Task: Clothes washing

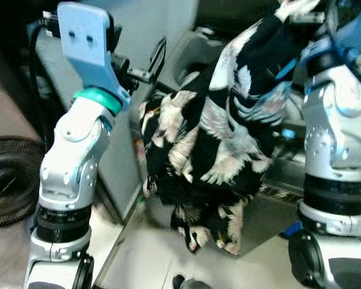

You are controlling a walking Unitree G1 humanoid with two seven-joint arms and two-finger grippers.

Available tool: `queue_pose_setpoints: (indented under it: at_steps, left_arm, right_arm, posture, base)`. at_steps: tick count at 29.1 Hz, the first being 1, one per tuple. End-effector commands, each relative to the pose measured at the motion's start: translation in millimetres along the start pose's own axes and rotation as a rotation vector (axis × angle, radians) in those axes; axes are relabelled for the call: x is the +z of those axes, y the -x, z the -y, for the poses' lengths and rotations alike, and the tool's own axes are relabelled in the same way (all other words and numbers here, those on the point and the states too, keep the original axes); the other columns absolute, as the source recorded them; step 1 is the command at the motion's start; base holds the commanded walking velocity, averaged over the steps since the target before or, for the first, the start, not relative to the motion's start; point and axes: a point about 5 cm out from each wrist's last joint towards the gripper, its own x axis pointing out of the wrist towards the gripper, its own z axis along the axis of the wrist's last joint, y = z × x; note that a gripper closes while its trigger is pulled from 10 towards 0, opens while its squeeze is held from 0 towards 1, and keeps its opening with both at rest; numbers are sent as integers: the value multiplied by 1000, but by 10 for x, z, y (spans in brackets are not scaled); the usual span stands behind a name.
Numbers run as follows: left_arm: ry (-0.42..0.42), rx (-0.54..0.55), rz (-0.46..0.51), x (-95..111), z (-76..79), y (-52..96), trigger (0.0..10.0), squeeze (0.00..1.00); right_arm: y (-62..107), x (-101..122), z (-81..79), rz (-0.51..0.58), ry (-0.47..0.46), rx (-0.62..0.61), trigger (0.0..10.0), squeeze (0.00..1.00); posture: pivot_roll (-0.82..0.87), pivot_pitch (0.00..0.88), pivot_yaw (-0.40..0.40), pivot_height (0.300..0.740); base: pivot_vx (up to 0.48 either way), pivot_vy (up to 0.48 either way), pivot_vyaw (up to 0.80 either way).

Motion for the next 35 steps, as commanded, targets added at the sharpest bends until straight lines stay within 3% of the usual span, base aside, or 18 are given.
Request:
queue_pose_setpoints:
  at_steps: [1, 20, 35]
  left_arm:
    - [-8, 16, -8, -6, -18, 13, 10000, 0]
    - [-10, 19, -8, -2, -20, 4, 10000, 0]
    - [-2, 19, -4, -4, -15, -3, 10000, 0]
  right_arm:
    - [-14, 28, 4, 10, -10, -4, 10000, 0]
    - [-13, 18, 3, 12, -11, -2, 10000, 0]
    - [-7, -7, -22, 7, 2, 14, 10000, 0]
  posture:
    - [29, 21, 31, 740]
    - [28, 16, 32, 740]
    - [27, 7, 31, 740]
  base:
    - [0, 0, -800]
    - [0, 46, -772]
    - [0, 480, 0]
